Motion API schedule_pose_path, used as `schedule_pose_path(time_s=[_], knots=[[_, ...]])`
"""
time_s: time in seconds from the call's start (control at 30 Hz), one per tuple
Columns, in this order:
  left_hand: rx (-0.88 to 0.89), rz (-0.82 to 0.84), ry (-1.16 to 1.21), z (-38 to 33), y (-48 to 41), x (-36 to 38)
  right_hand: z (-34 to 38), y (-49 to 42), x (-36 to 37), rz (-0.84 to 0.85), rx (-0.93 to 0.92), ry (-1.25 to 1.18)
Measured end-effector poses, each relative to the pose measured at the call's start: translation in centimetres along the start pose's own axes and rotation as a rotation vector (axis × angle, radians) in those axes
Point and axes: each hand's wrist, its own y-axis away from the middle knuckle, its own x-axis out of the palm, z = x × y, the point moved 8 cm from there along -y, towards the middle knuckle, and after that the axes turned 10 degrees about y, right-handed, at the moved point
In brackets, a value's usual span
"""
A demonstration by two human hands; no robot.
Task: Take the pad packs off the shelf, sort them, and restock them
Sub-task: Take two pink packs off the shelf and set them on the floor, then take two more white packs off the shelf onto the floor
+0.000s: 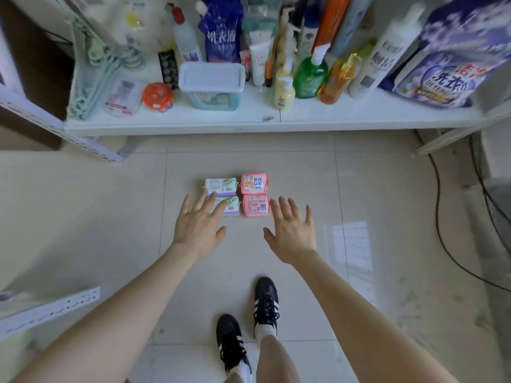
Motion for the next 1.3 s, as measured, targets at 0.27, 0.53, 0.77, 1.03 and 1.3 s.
schedule_pose_path(time_s=[0.27,0.53,0.77,1.03,1.3], knots=[[-0.007,-0.191,0.014,-1.6,7.6,-16.9,0.1,6.3,-18.5,-0.234,0.044,0.009],[0.033,-0.49,-0.032,-2.6,14.2,-35.9,1.2,12.3,-37.8,-0.562,0.072,0.061],[0.043,-0.791,-0.071,-2.1,20.9,-50.7,2.2,17.5,-52.0,-0.795,0.063,0.101],[0.06,-1.049,-0.118,-1.6,28.9,-63.3,3.6,24.5,-65.2,-1.063,0.055,0.136],[0.063,-1.186,-0.152,-1.1,33.3,-71.7,4.0,27.7,-73.3,-1.232,0.052,0.146]])
